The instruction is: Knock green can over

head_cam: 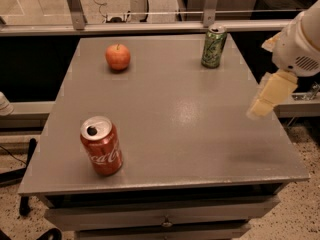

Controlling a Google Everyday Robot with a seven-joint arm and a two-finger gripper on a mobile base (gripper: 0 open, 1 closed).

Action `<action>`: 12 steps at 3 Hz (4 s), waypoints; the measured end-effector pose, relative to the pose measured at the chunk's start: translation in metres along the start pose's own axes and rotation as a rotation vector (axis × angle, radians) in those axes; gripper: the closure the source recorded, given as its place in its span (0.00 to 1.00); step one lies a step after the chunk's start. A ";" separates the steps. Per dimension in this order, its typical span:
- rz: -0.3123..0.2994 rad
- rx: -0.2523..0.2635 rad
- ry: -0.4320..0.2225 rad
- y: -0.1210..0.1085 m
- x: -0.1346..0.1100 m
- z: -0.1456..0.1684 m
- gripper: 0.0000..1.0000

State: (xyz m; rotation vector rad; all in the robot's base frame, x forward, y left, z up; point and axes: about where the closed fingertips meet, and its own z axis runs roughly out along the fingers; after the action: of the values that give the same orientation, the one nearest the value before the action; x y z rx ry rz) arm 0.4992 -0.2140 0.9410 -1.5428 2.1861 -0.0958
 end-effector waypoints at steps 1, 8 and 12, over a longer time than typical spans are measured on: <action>0.102 0.049 -0.101 -0.041 -0.001 0.039 0.00; 0.271 -0.181 -1.095 -0.139 -0.097 0.142 0.00; 0.064 -0.417 -1.341 -0.063 -0.122 0.033 0.00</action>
Offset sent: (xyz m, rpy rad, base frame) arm 0.1610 -0.0053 -0.0464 0.5221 -0.1377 -0.2317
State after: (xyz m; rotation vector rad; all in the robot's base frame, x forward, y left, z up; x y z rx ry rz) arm 0.5998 -0.1200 0.9713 -1.1086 1.1500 1.1279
